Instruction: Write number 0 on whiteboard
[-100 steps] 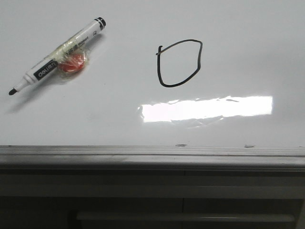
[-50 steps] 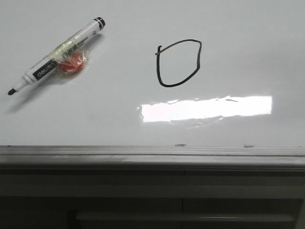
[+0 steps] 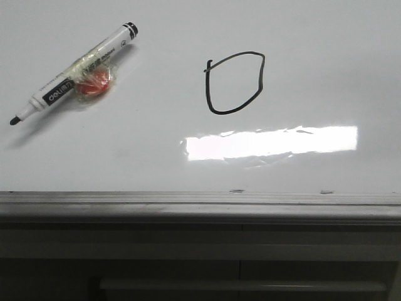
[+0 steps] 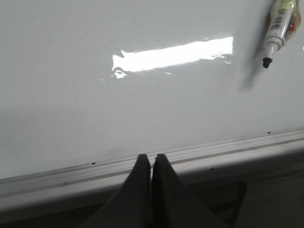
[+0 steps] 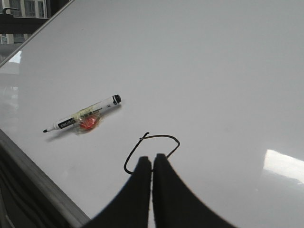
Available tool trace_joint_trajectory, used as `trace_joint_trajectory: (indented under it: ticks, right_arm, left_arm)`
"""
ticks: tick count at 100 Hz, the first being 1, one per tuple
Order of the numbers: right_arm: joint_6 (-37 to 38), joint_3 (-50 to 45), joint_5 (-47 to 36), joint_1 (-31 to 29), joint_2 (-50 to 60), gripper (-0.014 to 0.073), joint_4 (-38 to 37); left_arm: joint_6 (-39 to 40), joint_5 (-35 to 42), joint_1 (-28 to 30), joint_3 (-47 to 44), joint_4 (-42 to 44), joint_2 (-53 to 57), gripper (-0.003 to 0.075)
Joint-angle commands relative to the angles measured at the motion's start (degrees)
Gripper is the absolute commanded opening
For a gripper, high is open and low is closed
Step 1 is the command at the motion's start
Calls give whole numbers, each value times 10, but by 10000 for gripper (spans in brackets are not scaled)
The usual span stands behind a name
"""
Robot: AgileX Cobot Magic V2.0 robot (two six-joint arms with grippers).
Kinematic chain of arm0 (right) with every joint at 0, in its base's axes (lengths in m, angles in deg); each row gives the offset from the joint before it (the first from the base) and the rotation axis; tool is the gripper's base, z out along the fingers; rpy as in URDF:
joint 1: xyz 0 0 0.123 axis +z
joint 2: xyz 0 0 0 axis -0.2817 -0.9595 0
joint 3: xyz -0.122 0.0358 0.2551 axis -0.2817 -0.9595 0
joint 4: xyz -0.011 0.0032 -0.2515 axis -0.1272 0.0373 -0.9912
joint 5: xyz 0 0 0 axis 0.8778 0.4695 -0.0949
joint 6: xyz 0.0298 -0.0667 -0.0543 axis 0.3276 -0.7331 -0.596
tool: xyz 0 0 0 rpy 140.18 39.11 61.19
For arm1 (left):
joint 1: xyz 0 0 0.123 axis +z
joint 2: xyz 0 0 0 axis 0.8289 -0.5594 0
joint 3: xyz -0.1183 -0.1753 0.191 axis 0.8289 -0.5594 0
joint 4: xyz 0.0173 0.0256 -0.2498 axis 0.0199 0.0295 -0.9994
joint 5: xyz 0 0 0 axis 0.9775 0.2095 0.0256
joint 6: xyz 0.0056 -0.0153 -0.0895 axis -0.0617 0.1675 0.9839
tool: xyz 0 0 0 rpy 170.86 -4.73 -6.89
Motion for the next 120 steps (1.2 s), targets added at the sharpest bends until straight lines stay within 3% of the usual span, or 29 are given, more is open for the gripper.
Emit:
trace_joint_trajectory:
  ticks: [1,19,24,31,41,48,61,67,91,120]
  right_arm:
    - [-4,16,-49,-5,-3,-48,3]
    - [-4,8,-49,-5,-3,-48,-1]
    - [1,-6,-53,-13,-3,-48,-47]
    - [76,-33,-69,-34,5,-48,-125]
    - [255,-83,-71,-76,26,-48,-241]
    - [315,-124,-82,-112,45,-48,-289]
    - [317,-194,-88,-174,100,-48,-290]
    - [317,-189,-5,-191,134,-48,-291]
    - [317,-191,147,-213,193,-48,-286]
    - [317,-191,143,-213,195,-48,-286]
  left_arm:
    - [6,24,1,-19,-9,17,-20]
    - [6,24,1,-19,-9,17,-20]
    - [6,24,1,-19,-9,17,-20]
    - [6,24,1,-19,-9,17,-20]
    - [6,24,1,-19,-9,17,-20]
    - [6,24,1,-19,-9,17,-20]
    - [6,24,1,-19,-9,17,-20]
    - [6,24,1,-19,-9,17,-20]
    - [6,24,1,-19,-9,17,-20]
    - [6,24,1,-19,-9,17,-20]
